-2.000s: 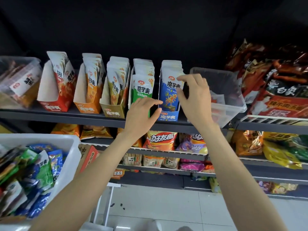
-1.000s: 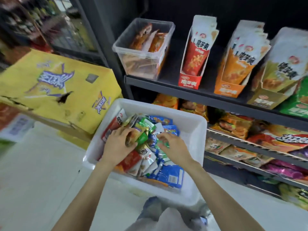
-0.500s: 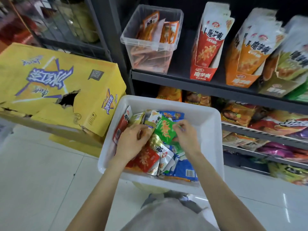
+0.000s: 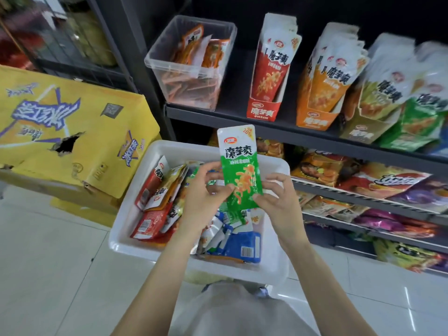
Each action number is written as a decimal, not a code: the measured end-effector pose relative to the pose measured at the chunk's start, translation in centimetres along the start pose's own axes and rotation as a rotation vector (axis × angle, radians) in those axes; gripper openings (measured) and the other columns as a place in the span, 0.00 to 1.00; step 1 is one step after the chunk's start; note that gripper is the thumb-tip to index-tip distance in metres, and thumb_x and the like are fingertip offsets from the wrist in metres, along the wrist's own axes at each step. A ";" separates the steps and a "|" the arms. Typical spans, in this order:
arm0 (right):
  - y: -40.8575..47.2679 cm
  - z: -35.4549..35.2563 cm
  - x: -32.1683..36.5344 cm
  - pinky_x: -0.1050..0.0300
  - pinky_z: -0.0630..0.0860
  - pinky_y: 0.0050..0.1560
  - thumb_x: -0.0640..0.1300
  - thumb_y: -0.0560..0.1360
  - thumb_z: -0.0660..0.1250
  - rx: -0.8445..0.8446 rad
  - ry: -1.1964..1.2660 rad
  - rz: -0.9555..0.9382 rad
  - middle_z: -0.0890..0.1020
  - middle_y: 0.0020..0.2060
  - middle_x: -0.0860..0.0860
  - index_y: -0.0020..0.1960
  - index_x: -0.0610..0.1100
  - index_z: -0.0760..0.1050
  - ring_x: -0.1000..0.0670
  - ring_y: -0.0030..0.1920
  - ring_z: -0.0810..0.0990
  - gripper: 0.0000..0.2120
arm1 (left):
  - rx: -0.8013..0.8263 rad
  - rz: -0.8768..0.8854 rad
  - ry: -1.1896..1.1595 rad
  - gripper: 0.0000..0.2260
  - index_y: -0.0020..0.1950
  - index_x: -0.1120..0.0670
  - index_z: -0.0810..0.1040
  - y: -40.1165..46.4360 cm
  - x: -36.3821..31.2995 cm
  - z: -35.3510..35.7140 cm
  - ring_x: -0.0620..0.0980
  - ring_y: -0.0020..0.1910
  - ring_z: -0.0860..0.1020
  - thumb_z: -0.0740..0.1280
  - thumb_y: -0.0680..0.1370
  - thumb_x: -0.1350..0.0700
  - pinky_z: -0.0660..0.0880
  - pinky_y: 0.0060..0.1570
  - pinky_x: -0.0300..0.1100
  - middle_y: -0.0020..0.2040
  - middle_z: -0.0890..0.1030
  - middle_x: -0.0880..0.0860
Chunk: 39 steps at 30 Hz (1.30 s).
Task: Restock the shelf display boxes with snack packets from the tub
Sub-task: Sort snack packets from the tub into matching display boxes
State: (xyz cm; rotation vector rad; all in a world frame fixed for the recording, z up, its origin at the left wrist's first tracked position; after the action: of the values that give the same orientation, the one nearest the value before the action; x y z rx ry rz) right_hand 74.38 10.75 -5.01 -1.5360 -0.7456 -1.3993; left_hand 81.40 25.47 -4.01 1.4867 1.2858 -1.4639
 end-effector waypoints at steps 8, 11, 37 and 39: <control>1.6 -12.9 3.8 0.70 0.75 0.44 0.39 0.75 0.69 -0.117 -0.219 -0.188 0.81 0.45 0.57 0.68 0.53 0.62 0.62 0.45 0.80 0.27 | 0.242 0.288 0.477 0.14 0.54 0.49 0.78 0.4 -3.4 10.2 0.39 0.40 0.79 0.72 0.73 0.62 0.76 0.40 0.31 0.45 0.79 0.39; 2.3 -17.8 4.6 0.67 0.76 0.38 0.44 0.75 0.70 -0.117 -0.423 -0.207 0.81 0.45 0.60 0.59 0.52 0.72 0.56 0.45 0.81 0.15 | 0.331 0.351 0.578 0.12 0.50 0.46 0.75 0.8 -4.4 14.6 0.38 0.41 0.79 0.72 0.73 0.61 0.76 0.41 0.32 0.44 0.78 0.38; 15.1 -32.2 13.8 0.56 0.68 0.37 0.48 0.74 0.70 -0.547 -1.105 -0.606 0.79 0.49 0.43 0.59 0.41 0.75 0.43 0.46 0.78 0.17 | 0.019 1.072 0.934 0.10 0.51 0.52 0.83 9.9 -9.1 33.1 0.53 0.55 0.69 0.63 0.76 0.53 0.72 0.53 0.51 0.51 0.80 0.49; 15.0 -32.3 13.7 0.56 0.66 0.36 0.49 0.72 0.72 -0.628 -1.072 -0.582 0.76 0.52 0.45 0.58 0.41 0.71 0.46 0.44 0.76 0.20 | 0.060 1.057 0.937 0.10 0.52 0.52 0.82 9.9 -9.2 32.9 0.53 0.56 0.69 0.64 0.75 0.54 0.73 0.52 0.52 0.52 0.80 0.49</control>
State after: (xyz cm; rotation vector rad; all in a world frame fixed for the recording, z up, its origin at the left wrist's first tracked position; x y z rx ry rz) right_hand 76.15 -26.39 3.59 -2.7872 -1.5794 -1.1651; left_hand 81.72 -10.03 -1.23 2.4521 0.6064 -0.0823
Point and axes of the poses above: each hand's wrist, its own y-axis towards the middle knuckle, its own z-axis out of the palm, x = y × z, the point moved 3 cm from there along y, towards the middle knuckle
